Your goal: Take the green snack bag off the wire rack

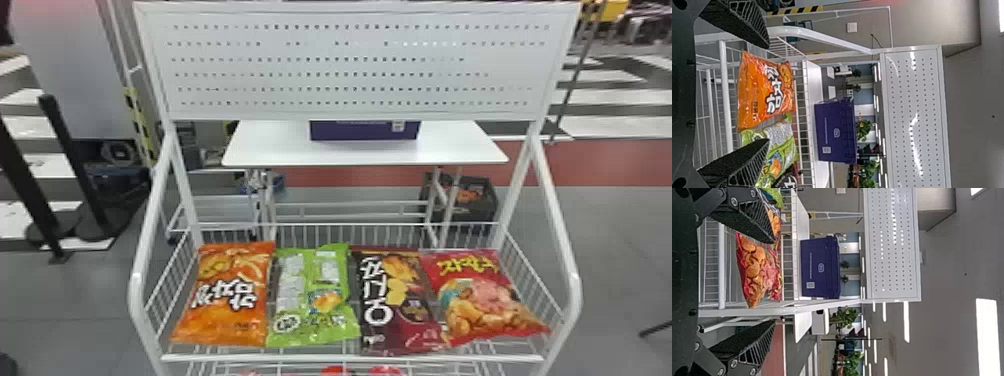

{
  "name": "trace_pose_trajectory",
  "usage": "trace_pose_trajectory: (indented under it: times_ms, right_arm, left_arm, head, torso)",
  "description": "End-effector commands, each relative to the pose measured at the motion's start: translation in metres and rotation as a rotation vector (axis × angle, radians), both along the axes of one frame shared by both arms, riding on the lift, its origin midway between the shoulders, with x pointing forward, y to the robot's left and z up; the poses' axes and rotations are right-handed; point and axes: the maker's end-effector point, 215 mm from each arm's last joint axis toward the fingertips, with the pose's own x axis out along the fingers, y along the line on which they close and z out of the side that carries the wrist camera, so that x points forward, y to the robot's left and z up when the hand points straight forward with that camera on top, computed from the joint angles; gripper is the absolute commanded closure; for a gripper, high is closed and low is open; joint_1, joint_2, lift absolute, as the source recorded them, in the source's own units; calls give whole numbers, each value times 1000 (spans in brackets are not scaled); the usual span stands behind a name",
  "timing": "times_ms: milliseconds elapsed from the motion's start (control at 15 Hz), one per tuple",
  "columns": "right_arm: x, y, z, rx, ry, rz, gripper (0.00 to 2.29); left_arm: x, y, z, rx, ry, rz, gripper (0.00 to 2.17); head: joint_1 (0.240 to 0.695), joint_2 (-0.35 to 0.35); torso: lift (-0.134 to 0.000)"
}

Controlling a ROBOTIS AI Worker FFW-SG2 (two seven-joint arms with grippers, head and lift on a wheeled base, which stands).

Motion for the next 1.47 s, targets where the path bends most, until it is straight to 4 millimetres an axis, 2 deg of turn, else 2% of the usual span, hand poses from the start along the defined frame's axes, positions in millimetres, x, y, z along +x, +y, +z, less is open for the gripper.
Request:
trace_pose_trajectory:
  times_ms: [0, 600, 800, 1000, 1200, 1400]
  right_arm:
    - [0, 0, -1, 1, 2, -1, 167]
    - [-1, 1, -2, 1, 5, 3, 167]
    - [-1, 1, -3, 1, 7, 3, 167]
    - [0, 2, -4, 3, 7, 4, 167]
    - [1, 3, -6, 4, 8, 4, 167]
    - [3, 3, -13, 4, 19, 1, 167]
  left_arm:
    - [0, 1, 0, 0, -1, 1, 33]
    - [3, 5, 1, -7, -1, 8, 33]
    - [17, 3, 0, -40, -12, 15, 46]
    - [47, -27, -9, -100, -11, -30, 46]
    - [92, -74, -42, -118, 69, -83, 43]
    - [137, -115, -61, -114, 107, -110, 46]
  head:
    - [499, 0]
    - [499, 0]
    - [499, 0]
    - [499, 0]
    - [499, 0]
    - [499, 0]
  torso:
    - [0]
    - [0]
    - [0]
    - [0]
    - [0]
    - [0]
